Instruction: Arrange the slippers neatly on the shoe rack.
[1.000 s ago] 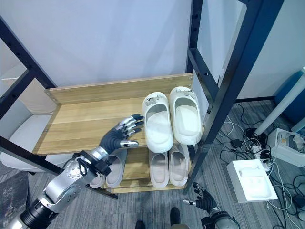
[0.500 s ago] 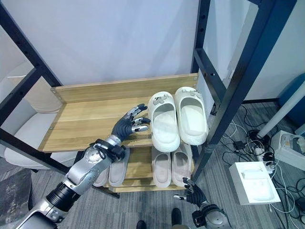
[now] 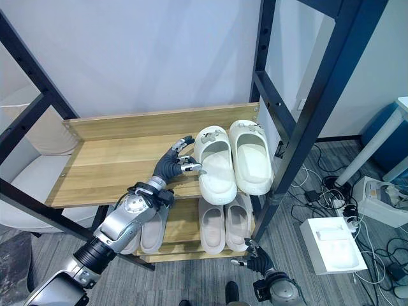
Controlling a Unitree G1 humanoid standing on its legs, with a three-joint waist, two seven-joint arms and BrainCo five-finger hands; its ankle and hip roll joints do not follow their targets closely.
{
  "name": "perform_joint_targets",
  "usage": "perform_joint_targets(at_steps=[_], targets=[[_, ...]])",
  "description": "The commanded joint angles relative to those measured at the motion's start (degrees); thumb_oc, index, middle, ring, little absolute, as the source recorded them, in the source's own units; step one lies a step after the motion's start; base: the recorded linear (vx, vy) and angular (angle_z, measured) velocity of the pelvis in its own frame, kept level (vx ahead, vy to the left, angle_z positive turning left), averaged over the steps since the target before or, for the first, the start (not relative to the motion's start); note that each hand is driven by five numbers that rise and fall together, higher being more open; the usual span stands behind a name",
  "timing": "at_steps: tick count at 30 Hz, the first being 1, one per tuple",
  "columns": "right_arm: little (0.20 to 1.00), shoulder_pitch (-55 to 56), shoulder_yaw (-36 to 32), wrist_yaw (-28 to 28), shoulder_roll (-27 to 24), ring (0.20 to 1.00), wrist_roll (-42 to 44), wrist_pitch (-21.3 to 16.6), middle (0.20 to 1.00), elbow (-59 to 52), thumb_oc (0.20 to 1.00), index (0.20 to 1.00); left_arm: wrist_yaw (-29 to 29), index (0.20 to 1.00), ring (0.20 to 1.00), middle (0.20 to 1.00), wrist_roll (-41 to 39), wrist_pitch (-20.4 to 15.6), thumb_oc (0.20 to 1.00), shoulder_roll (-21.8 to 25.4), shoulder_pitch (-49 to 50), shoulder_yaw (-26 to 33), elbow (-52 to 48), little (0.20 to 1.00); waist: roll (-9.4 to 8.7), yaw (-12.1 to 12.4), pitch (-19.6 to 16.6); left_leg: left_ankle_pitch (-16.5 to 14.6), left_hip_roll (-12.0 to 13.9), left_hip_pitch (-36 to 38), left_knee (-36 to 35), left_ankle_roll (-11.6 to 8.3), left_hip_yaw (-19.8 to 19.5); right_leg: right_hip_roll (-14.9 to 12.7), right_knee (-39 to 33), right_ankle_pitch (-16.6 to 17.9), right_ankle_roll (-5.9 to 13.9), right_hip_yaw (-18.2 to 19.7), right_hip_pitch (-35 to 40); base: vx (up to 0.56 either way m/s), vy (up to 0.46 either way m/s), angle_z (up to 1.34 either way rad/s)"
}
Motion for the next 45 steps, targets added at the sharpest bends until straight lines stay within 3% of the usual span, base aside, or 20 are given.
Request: perform_joint_targets(at_steps=[1, 7, 11, 25, 38, 45], targets=[[1.000, -3.47, 0.39, -1.19, 1.16, 1.000, 2.89, -3.07, 1.000, 0.44, 1.000, 1.000, 1.33, 1.000, 1.000, 1.000, 9.92, -2.81, 1.000, -3.01, -11.14, -0.89, 7.93, 1.000, -1.78, -1.47, 1.08, -3.58, -0.78, 1.94, -0.39, -1.13, -1.01, -0.93, 0.10, -8.59, 4.21, -0.46, 5.01, 0.00, 0.000, 0.00], [1.000, -3.60, 1.31, -1.92, 1.13, 1.000, 2.82, -4.64, 1.000, 1.61, 1.000, 1.000, 6.79, 1.000, 1.000, 1.000, 18.68, -3.63, 1.000, -4.62, -18.48, -1.07, 14.13, 1.000, -1.91, -2.51, 1.09, -3.72, -0.68, 1.72, -0.39, -1.21, -0.39, -0.79, 0.10, -8.47, 4.34, 0.09, 4.56, 0.00, -0.001, -0.01], [1.000, -1.60, 0.42, -2.50, 0.48, 1.000, 2.47, -5.75, 1.000, 1.07, 1.000, 1.000, 11.79, 1.000, 1.000, 1.000, 25.75, -2.28, 1.000, -4.67, -22.85, -1.03, 20.45, 1.000, -1.72, -4.20, 1.18, -4.00, -0.60, 1.68, -0.39, -1.24, 0.61, -0.51, 0.10, -8.28, 4.47, 1.36, 3.95, 0.02, 0.004, -0.15], [1.000, 0.50, -1.38, -3.02, 0.88, 1.000, 2.89, -7.16, 1.000, 1.22, 1.000, 1.000, 12.61, 1.000, 1.000, 1.000, 30.78, -1.85, 1.000, -3.53, -23.40, -1.26, 24.27, 1.000, -1.51, -5.60, 1.32, -4.11, -0.33, 1.55, -0.39, -1.37, 1.53, -0.30, 0.10, -8.19, 4.51, 2.28, 3.38, 0.01, -0.001, -0.06], [1.000, 0.60, -2.09, -3.14, 2.78, 1.000, 3.60, -7.54, 1.000, 2.28, 1.000, 1.000, 13.54, 1.000, 1.000, 1.000, 28.73, -5.10, 1.000, 1.45, -14.23, 5.97, 3.75, 1.000, -2.04, -2.82, 1.20, -3.99, -0.40, 1.71, -0.39, -1.43, 0.09, -0.51, 0.10, -8.67, 4.23, 0.19, 4.36, 0.00, 0.000, 0.00], [1.000, -1.98, -1.38, -3.31, 3.83, 1.000, 3.99, -7.19, 1.000, 3.78, 1.000, 1.000, 10.93, 1.000, 1.000, 1.000, 27.86, -7.25, 1.000, 3.05, -9.25, 8.05, -5.86, 1.000, -2.44, -0.83, 1.05, -3.86, -0.50, 1.55, -0.39, -1.41, -1.06, -0.74, 0.10, -8.72, 4.16, -0.84, 4.82, -0.02, 0.001, 0.12]])
